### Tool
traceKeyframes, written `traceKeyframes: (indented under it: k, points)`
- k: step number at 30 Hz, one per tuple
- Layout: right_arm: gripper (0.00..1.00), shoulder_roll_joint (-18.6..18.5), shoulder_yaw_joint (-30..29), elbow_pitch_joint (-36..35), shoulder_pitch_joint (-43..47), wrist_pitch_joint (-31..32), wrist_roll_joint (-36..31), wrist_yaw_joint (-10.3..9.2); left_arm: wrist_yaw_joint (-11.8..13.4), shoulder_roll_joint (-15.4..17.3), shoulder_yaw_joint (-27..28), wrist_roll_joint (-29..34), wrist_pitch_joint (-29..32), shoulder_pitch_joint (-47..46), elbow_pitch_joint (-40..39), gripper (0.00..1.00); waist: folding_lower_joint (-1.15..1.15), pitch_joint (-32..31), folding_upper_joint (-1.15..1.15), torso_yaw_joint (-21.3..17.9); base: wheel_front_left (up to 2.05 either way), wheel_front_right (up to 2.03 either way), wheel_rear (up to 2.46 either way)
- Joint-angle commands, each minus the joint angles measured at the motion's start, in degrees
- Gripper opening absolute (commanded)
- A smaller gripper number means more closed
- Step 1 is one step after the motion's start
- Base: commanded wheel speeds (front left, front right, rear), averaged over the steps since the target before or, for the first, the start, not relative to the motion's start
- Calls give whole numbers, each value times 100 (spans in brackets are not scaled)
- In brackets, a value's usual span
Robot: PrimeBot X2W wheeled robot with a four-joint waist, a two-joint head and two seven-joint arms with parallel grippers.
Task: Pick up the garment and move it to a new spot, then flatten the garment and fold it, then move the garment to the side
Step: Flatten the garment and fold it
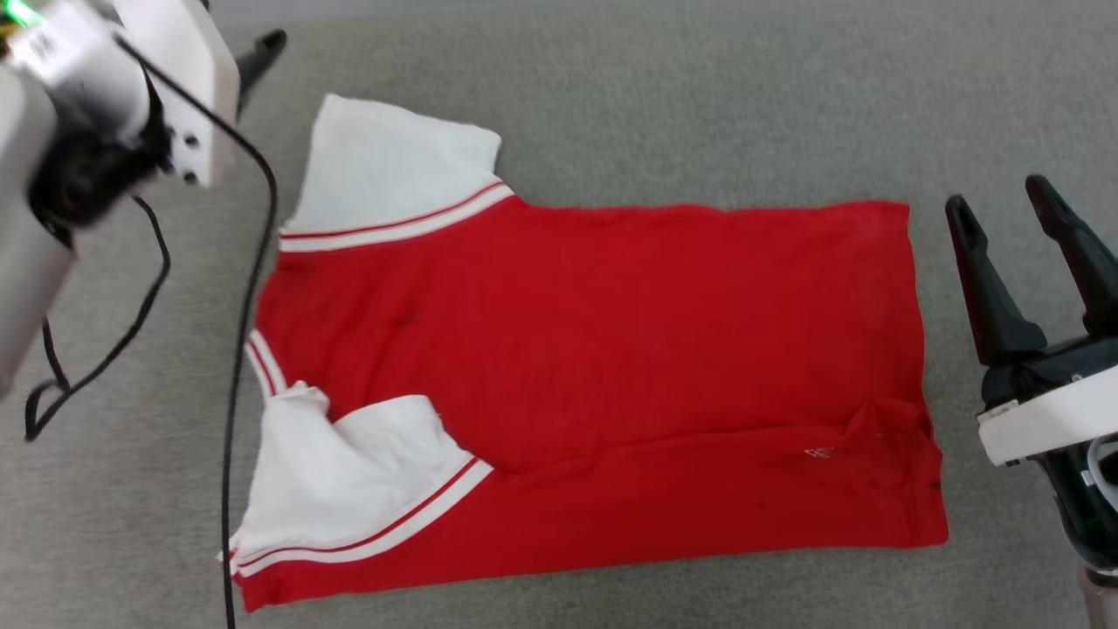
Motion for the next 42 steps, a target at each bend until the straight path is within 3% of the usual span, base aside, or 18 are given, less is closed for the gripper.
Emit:
traceKeyframes:
  k: [1, 7, 11, 16, 26, 28, 32, 35, 42]
  points:
    - [100, 93, 6, -67, -83, -25, -18, -3, -55, -82, 39, -139, 239, -214, 150, 100, -1, 413, 0, -264, 0, 0, 0]
    - [100, 231, 110, -294, -234, 44, -90, -3, -235, -112, 26, -607, 1590, -927, 660, 100, -1, 908, 0, -499, 0, 0, 0]
    - [100, 275, 138, -338, -351, 14, -100, -3, -260, -33, -1, -690, 2125, -1247, 853, 100, -1, 1191, 0, -635, 0, 0, 0]
    - [100, 313, 157, -295, -482, -52, -77, -3, -184, 12, 7, -802, 2490, -1376, 1070, 100, -1, 1478, 0, -738, 0, 0, 0]
    - [100, 262, 197, -123, -615, -138, -10, -3, -281, -20, -216, -907, 2785, -938, 1242, 100, -1, 1665, 0, -758, 0, 0, 0]
    - [100, 237, 154, -123, -705, -143, 6, -3, -304, -17, -305, -888, 2807, -867, 1237, 0, -1, 1661, 0, -735, 0, 0, 0]
    - [100, 86, 69, -132, -843, -70, -38, -3, -359, -64, -311, -861, 2603, -865, 1185, 0, -1, 1571, 0, -654, 0, 0, 0]
    - [100, -234, 70, -145, -1020, 213, -70, -3, -374, -132, -174, -948, 2282, -906, 1184, 0, -1, 1398, 0, -555, 0, 0, 0]
    - [100, -1257, 496, 77, -1590, 1825, 457, -4, -448, -305, -198, -991, 1696, -723, 985, 0, -1, 915, 0, -259, 0, 0, 0]
